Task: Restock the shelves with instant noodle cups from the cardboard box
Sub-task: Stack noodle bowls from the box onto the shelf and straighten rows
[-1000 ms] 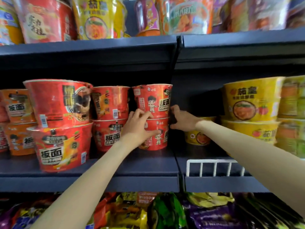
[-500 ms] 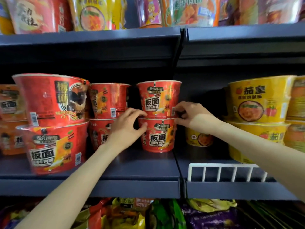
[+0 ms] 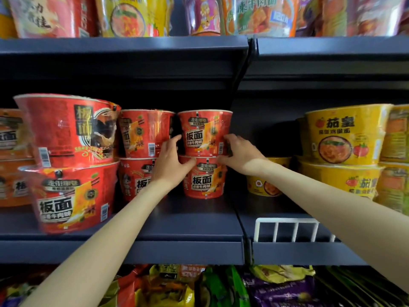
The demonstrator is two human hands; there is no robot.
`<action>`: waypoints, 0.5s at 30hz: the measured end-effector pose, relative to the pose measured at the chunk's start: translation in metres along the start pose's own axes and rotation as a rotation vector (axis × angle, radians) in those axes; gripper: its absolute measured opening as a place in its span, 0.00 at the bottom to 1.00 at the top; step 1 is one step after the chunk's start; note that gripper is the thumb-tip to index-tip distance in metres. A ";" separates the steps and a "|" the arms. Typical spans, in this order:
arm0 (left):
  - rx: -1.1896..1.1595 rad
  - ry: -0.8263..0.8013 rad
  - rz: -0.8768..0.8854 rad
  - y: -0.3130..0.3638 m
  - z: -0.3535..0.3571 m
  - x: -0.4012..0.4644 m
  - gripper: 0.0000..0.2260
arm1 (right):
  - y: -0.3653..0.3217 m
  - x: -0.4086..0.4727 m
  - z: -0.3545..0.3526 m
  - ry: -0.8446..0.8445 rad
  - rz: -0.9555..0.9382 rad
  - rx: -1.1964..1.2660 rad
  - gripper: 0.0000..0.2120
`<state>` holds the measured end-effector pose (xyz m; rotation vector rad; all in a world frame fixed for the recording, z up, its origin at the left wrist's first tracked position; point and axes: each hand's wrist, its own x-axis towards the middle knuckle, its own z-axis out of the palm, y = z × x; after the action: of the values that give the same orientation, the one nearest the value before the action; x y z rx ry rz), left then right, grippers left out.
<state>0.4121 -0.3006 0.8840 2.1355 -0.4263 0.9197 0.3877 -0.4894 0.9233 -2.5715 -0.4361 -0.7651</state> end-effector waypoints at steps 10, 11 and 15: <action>-0.245 -0.035 -0.001 0.016 0.009 0.007 0.35 | -0.009 0.012 0.008 -0.025 0.050 0.332 0.45; -0.232 -0.010 0.016 0.013 0.010 0.006 0.35 | -0.008 0.012 0.007 -0.035 0.056 0.370 0.44; -0.193 0.101 0.070 0.017 0.013 0.006 0.33 | -0.004 0.010 -0.004 -0.095 0.058 0.510 0.39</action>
<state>0.4132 -0.3215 0.8910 1.9009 -0.5201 0.9806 0.3920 -0.4865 0.9331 -2.1339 -0.5077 -0.4399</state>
